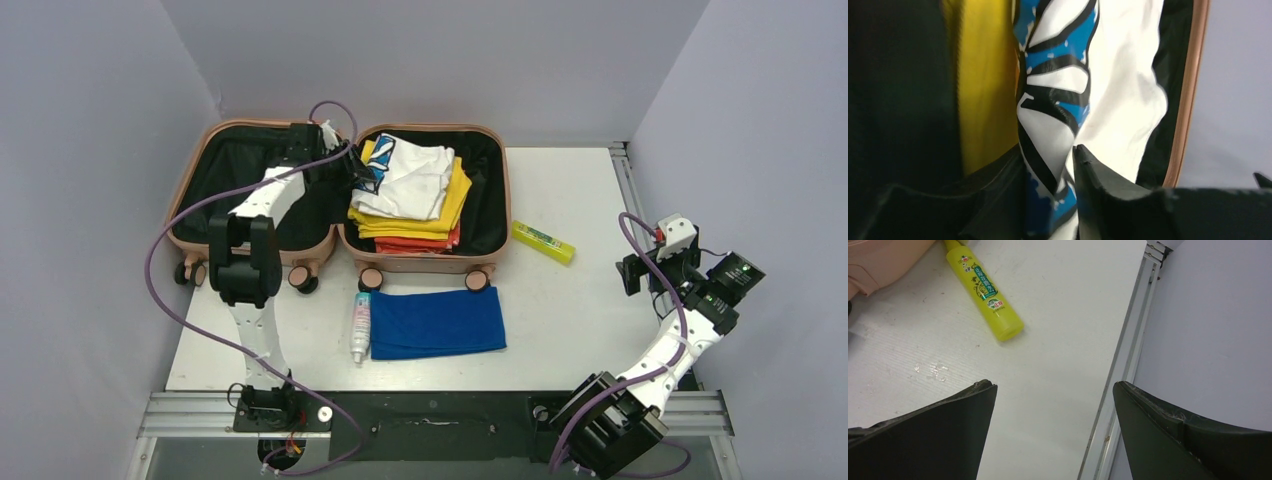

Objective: Pack the luggage
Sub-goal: Place the clothes in the luggage.

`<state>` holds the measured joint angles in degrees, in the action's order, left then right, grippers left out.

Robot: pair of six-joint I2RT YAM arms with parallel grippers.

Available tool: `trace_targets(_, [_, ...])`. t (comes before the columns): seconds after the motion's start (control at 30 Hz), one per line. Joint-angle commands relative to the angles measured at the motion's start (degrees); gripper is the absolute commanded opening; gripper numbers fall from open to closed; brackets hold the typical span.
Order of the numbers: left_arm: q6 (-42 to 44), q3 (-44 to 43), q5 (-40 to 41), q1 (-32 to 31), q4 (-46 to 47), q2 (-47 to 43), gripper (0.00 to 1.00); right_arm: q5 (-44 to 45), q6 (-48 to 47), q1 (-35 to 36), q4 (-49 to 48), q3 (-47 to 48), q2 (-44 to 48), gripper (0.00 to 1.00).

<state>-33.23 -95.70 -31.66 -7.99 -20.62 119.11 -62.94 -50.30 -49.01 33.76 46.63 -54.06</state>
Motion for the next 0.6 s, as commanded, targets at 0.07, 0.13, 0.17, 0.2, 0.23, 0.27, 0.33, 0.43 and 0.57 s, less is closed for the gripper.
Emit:
trace_targets(0.07, [-1.16, -3.93, 0.02, 1.05, 5.7, -1.29, 0.82, -3.34, -2.09, 0.93, 1.24, 0.98, 0.16, 0.9])
trace_targets(0.13, [-0.54, -5.47, -1.48, 1.01, 3.21, -0.05, 0.97, -3.39, -5.21, 1.12, 3.24, 1.33, 0.54, 0.9])
trace_targets(0.17, [0.24, -6.41, -2.1, 1.03, 1.27, 0.32, 0.96, -3.63, -7.15, 1.55, 5.19, 1.62, 0.81, 0.9])
trace_targets(0.2, [1.64, -7.46, -2.98, 1.04, -0.92, 0.43, 0.96, -4.04, -8.77, 2.16, 6.26, 1.96, 1.06, 0.9])
trace_targets(0.23, [3.42, -8.42, -3.97, 1.09, -2.77, 0.19, 0.96, -4.74, -11.61, 2.94, 8.0, 2.64, 1.14, 0.9])
trace_targets(0.27, [5.93, -9.16, -5.82, 1.12, -3.41, -0.6, 0.96, -5.67, -14.65, 4.24, 10.58, 3.6, 1.15, 0.9])
trace_targets(0.33, [12.94, -9.85, -11.54, 1.0, -2.84, -3.06, 0.96, -7.21, -17.76, 7.66, 13.84, 6.1, 0.4, 0.9])
trace_targets(0.43, [27.99, -8.87, -15.25, 0.33, -2.31, -8.8, 0.96, -7.02, -12.91, 13.5, 12.75, 11.84, -3.75, 0.89])
trace_targets(0.57, [50.75, -6.22, -2.04, -3.9, -5.73, -14.63, 0.96, 1.55, -1.87, 23.37, 5.8, 15.68, -7.58, 0.9])
